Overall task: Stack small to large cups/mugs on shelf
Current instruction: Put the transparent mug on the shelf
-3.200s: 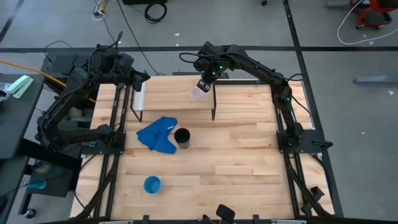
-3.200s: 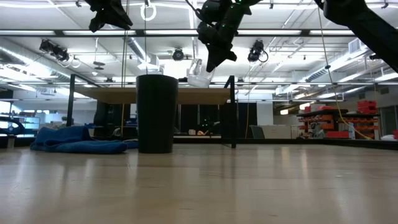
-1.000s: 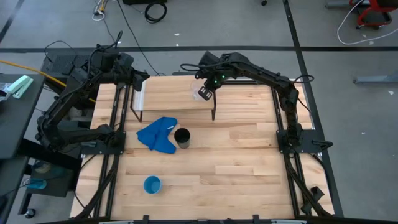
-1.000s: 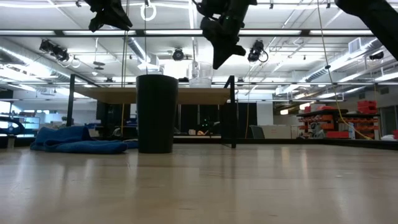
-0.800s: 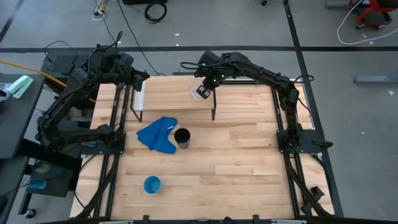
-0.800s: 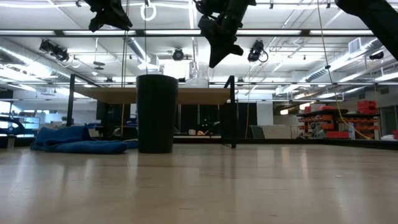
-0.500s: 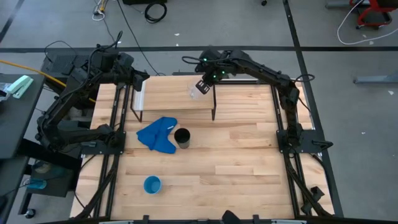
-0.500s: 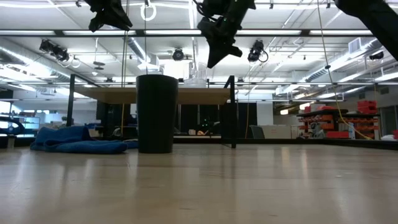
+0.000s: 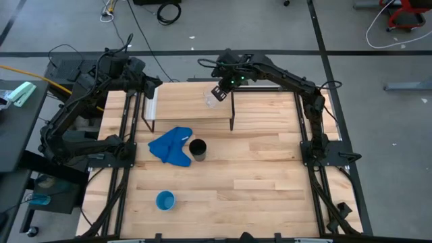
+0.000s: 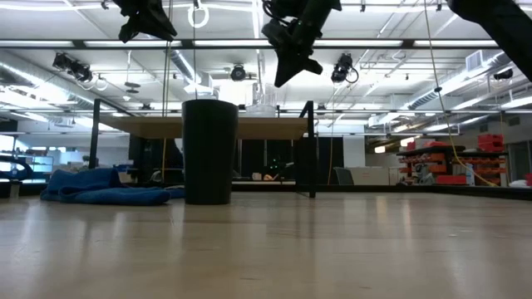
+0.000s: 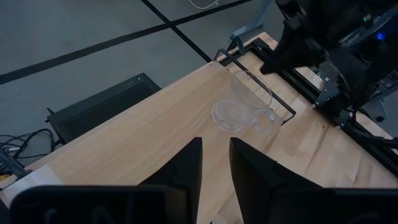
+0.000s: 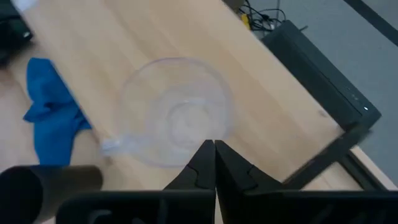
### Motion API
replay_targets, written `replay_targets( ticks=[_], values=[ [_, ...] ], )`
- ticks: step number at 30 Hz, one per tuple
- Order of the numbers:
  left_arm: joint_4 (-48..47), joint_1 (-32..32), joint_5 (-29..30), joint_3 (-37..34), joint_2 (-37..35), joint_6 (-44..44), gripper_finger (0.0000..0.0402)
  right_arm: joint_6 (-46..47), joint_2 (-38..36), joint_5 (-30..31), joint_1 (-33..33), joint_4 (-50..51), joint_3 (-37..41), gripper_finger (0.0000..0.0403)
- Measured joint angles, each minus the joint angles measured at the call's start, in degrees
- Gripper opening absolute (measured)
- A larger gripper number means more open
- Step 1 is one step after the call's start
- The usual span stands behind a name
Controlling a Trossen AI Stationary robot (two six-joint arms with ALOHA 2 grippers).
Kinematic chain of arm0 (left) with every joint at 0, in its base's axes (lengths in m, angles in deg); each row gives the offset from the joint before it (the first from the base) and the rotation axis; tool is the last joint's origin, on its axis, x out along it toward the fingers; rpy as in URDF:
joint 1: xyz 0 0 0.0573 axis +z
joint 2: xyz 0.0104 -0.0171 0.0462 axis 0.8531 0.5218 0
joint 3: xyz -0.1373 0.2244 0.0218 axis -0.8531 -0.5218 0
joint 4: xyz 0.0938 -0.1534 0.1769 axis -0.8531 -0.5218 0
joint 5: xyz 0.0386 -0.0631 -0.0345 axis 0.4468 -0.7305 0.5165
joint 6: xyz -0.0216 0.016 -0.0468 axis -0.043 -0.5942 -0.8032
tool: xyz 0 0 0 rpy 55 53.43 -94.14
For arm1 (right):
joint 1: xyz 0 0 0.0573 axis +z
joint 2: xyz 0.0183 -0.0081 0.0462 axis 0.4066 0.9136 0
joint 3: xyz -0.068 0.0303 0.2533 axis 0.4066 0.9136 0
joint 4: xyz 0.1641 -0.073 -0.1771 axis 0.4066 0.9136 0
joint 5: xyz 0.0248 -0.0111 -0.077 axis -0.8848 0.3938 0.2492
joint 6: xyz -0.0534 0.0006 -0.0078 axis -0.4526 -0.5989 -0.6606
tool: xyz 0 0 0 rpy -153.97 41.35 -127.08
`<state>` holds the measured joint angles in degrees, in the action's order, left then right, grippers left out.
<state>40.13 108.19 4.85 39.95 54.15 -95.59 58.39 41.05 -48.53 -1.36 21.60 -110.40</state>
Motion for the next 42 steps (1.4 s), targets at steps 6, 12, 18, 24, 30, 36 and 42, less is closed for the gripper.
replay_targets(
  ticks=[6, 12, 18, 24, 30, 36, 42],
  values=[
    [0.0, 0.0, 0.3, 0.0, 0.0, 1.2, 0.0089, -0.3, 0.0, 0.0, 2.6, 0.0, 0.0, 0.0010],
    [0.0, 0.0, 1.5, 0.0, 0.0, 1.5, 0.0085, -0.7, 0.0, 0.0, 2.5, 0.1, 0.0, 0.0007],
    [0.0, 0.0, 1.5, 0.0, 0.0, 1.5, 0.0091, -3.7, 0.0, 0.1, 1.2, 3.2, 0.4, 0.0005],
    [0.0, 0.0, 1.5, 0.0, 0.0, 1.5, 0.0086, -3.6, 0.1, 0.2, 0.3, 3.0, 0.5, 0.0007],
    [0.0, 0.0, 1.5, 0.0, 0.0, 1.3, 0.0083, 0.1, 0.0, 0.2, 0.3, 3.0, -0.1, 0.0010],
    [0.0, 0.0, 1.5, 0.0, 0.0, 1.3, 0.0091, 4.4, -0.2, -1.1, -0.2, 1.9, -0.3, 0.0026],
    [0.2, 0.0, 1.5, 0.0, 0.0, 1.3, 0.0088, 9.3, -0.2, -1.1, -1.1, 0.7, -0.3, 0.0052]
  ],
)
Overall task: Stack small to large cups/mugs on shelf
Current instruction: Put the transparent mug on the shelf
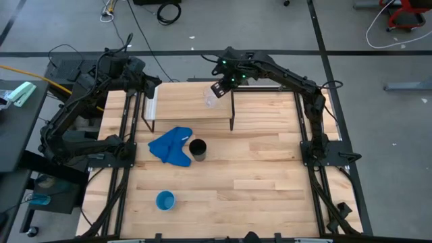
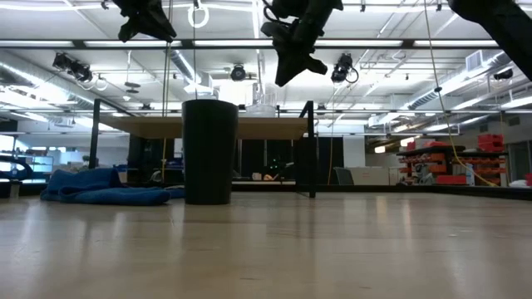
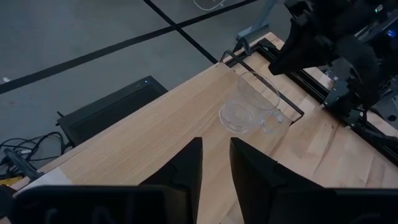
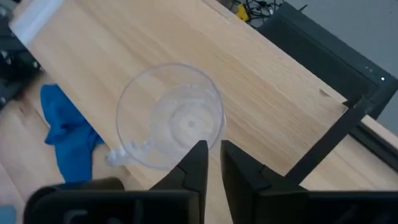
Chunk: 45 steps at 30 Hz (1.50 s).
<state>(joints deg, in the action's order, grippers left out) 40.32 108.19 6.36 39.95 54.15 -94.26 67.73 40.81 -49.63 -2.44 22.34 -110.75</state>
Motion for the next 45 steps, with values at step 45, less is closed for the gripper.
replay_targets(
  ticks=[45],
  values=[
    [1.1, 0.0, 0.0, 0.0, 0.0, 0.0, 0.0094, 3.5, 0.4, 1.1, -0.3, -3.1, 3.4, 0.0068]
  ],
)
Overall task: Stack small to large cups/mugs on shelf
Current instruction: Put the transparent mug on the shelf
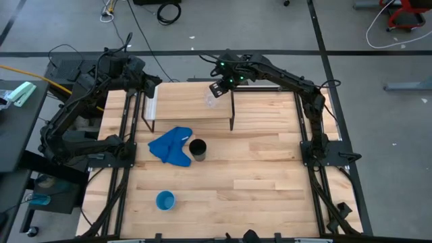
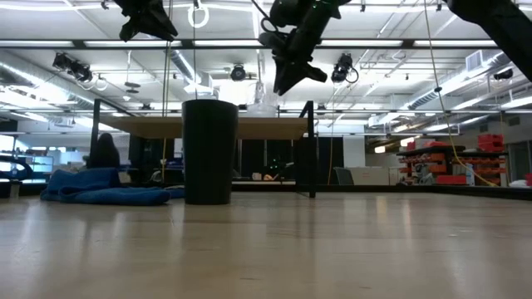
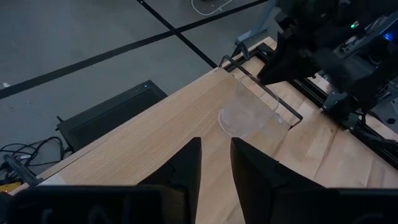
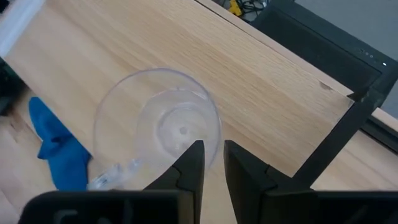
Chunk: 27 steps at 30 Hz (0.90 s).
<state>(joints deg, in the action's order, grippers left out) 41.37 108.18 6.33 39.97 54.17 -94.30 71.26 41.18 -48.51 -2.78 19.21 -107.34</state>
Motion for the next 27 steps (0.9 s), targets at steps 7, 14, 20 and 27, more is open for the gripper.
replay_targets(
  ticks=[7, 14, 20, 27],
  values=[
    [0.0, 0.0, 0.0, 0.0, 0.0, 0.0, 0.0093, -0.4, 0.1, 0.0, -0.2, -1.9, 2.9, 0.0068],
    [0.1, 0.0, 0.0, 0.0, 0.0, -0.1, 0.0091, -0.9, 0.0, 0.0, -0.2, -4.3, 2.7, 0.0068],
    [0.1, 0.0, 0.0, 0.0, 0.0, 0.0, 0.0095, -1.1, 0.0, 0.0, -0.2, -4.2, 2.6, 0.0068],
    [0.1, 0.0, 0.0, 0.0, 0.0, 0.0, 0.0092, -1.2, 0.0, 0.0, -0.2, -4.2, 2.6, 0.0068]
  ],
)
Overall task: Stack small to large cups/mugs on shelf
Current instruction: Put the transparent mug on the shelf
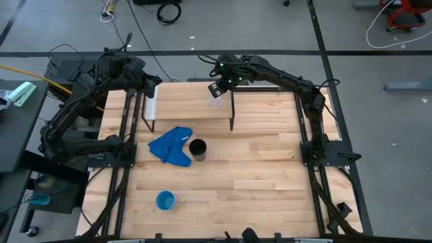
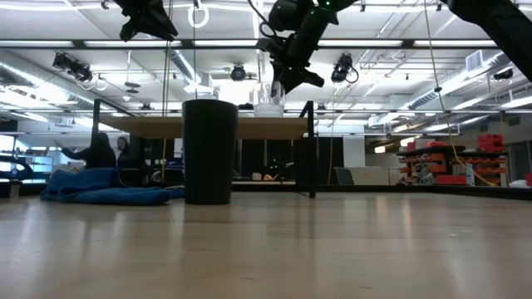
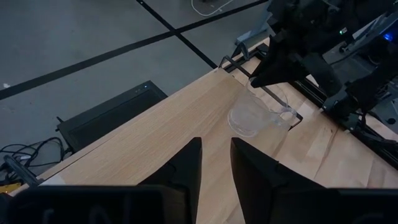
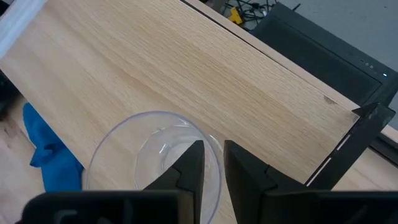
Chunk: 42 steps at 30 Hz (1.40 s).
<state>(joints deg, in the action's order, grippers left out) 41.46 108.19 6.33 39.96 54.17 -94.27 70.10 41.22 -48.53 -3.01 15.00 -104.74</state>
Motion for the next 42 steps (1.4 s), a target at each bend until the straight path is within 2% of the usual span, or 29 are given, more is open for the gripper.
replay_targets(
  ticks=[11, 21, 30, 35, 42],
  values=[
    [0.0, 0.0, 0.0, 0.0, 0.0, -0.1, 0.0090, 0.0, 0.0, -2.0, 0.0, 0.2, -0.1, 0.0068],
    [0.0, 0.0, 0.0, 0.0, 0.0, -0.4, 0.0095, -0.7, -0.2, -1.9, -0.3, 3.6, -6.0, 0.0068],
    [-0.1, 0.0, 0.0, 0.0, 0.0, -0.4, 0.0094, -2.3, -0.1, -1.5, -1.0, 12.2, -11.9, 0.0068],
    [-0.1, 0.0, 0.0, 0.0, 0.0, -0.4, 0.0094, -6.3, -1.1, -1.5, -1.0, 20.1, -14.6, 0.0066],
    [-0.1, 0.0, 0.0, 0.0, 0.0, -0.4, 0.0087, -9.7, -4.7, 1.5, 0.6, 28.4, -14.3, 0.0026]
  ],
)
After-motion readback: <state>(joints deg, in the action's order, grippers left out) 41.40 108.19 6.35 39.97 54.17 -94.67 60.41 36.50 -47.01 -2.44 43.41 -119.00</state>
